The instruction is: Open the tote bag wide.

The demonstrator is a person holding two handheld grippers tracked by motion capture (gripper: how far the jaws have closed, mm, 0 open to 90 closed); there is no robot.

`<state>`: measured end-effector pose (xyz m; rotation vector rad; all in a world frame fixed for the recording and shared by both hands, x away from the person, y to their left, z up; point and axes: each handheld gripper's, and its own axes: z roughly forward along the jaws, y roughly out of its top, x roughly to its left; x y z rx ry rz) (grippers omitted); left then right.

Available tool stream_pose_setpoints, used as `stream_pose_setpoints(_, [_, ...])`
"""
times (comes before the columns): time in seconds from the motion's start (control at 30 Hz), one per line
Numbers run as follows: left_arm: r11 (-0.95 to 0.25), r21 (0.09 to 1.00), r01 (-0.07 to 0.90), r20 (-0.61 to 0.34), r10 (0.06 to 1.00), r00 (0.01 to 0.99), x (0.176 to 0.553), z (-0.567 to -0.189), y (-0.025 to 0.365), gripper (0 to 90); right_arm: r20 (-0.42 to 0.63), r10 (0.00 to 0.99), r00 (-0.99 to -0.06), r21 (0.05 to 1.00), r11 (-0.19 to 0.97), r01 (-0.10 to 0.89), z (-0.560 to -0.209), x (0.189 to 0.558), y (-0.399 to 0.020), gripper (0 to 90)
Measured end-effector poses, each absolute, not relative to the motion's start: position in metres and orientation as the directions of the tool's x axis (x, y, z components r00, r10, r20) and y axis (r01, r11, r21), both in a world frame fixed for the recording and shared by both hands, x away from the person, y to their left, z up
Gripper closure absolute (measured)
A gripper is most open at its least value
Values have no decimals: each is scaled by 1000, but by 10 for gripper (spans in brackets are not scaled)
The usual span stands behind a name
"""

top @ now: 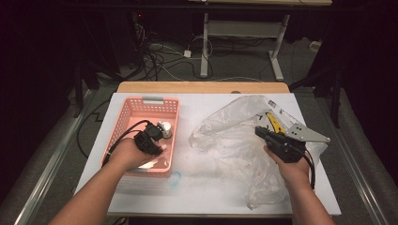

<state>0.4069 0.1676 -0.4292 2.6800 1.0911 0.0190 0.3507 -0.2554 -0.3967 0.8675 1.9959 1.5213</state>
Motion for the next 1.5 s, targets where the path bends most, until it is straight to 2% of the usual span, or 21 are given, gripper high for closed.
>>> stream_pose_setpoints(0.2, [-676,265,688,-73,697,713,404,-418,187,873,1,728,-685,964,181,195,-397,351,-255,900])
stream_pose_setpoints(0.43, [-681,233,694,-79,698,712,408,-425,193,633,3,729,-685,964,181,196,-397,351,-254,900])
stream_pose_setpoints(0.53, [-690,207,693,-80,694,715,412,-432,189,586,2,729,-684,964,180,196,-396,350,-255,900])
stream_pose_setpoints(0.8, [-718,116,687,-71,684,726,418,-448,180,586,3,728,-685,964,180,195,-397,351,-255,900])
stream_pose_setpoints(0.97, [-725,120,678,-70,675,734,417,-448,178,600,2,727,-686,964,180,194,-397,351,-255,900])
stream_pose_setpoints(1.13, [-733,123,669,-70,666,743,416,-449,178,659,4,725,-688,963,182,197,-397,351,-254,900])
stream_pose_setpoints(1.5, [-743,130,657,-45,658,752,413,-447,176,675,2,726,-688,964,182,195,-397,351,-254,900])
